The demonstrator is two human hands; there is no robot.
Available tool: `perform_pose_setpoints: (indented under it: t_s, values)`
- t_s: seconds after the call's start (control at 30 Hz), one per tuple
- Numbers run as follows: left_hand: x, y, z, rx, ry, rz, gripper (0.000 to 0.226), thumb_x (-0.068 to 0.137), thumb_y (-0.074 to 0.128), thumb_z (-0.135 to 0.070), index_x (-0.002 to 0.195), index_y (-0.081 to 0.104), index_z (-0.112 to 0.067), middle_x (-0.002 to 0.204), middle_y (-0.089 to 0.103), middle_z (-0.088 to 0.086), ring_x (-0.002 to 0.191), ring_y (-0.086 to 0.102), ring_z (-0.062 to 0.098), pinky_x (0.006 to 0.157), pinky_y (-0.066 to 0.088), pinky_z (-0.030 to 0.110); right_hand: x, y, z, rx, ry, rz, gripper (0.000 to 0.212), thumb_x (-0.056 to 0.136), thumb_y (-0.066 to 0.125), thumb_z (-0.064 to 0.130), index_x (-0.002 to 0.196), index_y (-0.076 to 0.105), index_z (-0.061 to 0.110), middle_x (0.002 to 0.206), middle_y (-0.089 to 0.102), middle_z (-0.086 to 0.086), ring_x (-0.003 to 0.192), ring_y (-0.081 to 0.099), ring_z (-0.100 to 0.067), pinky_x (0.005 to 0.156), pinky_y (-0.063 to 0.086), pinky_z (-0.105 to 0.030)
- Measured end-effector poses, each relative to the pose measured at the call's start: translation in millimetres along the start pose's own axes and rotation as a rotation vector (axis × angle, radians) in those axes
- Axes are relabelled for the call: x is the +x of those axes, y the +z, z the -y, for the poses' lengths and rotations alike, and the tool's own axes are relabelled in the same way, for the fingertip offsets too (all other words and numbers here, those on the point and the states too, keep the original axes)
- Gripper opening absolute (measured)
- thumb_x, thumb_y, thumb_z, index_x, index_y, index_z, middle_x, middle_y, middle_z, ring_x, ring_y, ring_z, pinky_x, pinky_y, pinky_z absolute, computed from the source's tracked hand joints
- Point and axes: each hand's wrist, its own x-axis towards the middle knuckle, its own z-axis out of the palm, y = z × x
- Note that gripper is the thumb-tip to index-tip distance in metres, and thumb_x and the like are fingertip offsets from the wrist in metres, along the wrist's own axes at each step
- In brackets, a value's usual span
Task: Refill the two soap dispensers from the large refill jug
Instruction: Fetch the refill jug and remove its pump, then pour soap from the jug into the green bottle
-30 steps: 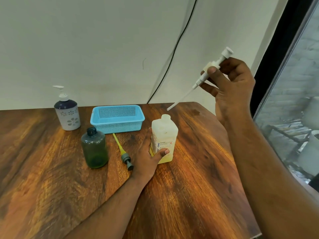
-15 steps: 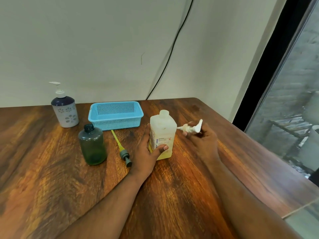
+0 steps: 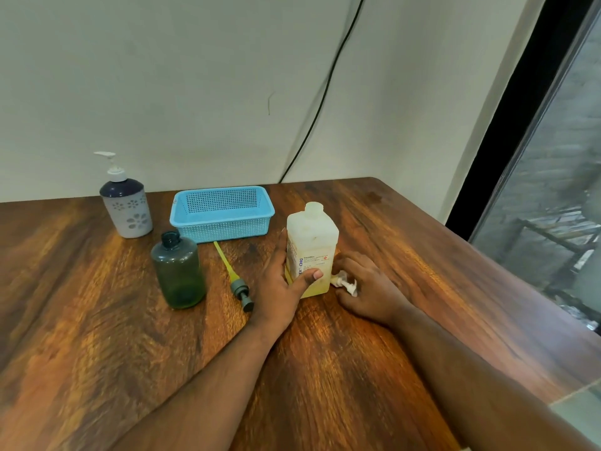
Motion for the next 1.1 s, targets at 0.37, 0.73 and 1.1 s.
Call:
perform_pose_setpoints:
  t_s: [0.37, 0.73, 1.1]
  values:
    - [-3, -1, -13, -0.012, 0.053, -0.017, 0.071, 0.085, 0.075, -0.036, 0.133, 0.027, -0.060, 0.124, 0.050, -0.031, 0.114, 0.051, -0.009, 0.091, 0.045, 0.010, 0, -14, 21, 0.317, 0.178, -0.155, 0.066, 0.069, 0.063, 0.065, 0.125, 0.043, 0.035, 0.127, 0.047, 0.017, 0.110, 0.046, 0.007, 0.092, 0.042, -0.015]
    - [-22, -41, -32, 0.061, 0.205, -0.227, 0.053, 0.093, 0.062, -0.029, 0.141, 0.041, -0.030, 0.146, 0.048, -0.005, 0.138, 0.042, 0.010, 0.097, 0.039, 0.002, 57, -15, 34, 0.631, 0.308, 0.139, 0.087, 0.068, 0.083, 0.041, 0.140, 0.036, 0.033, 0.127, 0.061, 0.008, 0.115, 0.062, -0.019, 0.085, 0.057, -0.029]
    - [-28, -140, -5, 0.213, 0.190, -0.638, 0.059, 0.086, 0.064, -0.048, 0.139, 0.043, -0.033, 0.128, 0.028, -0.024, 0.130, 0.031, 0.005, 0.107, 0.044, 0.052, 80, -24, 92, 0.606, 0.163, -0.039, 0.075, 0.070, 0.084, 0.034, 0.136, 0.047, 0.031, 0.120, 0.063, 0.007, 0.103, 0.061, -0.008, 0.073, 0.051, -0.009]
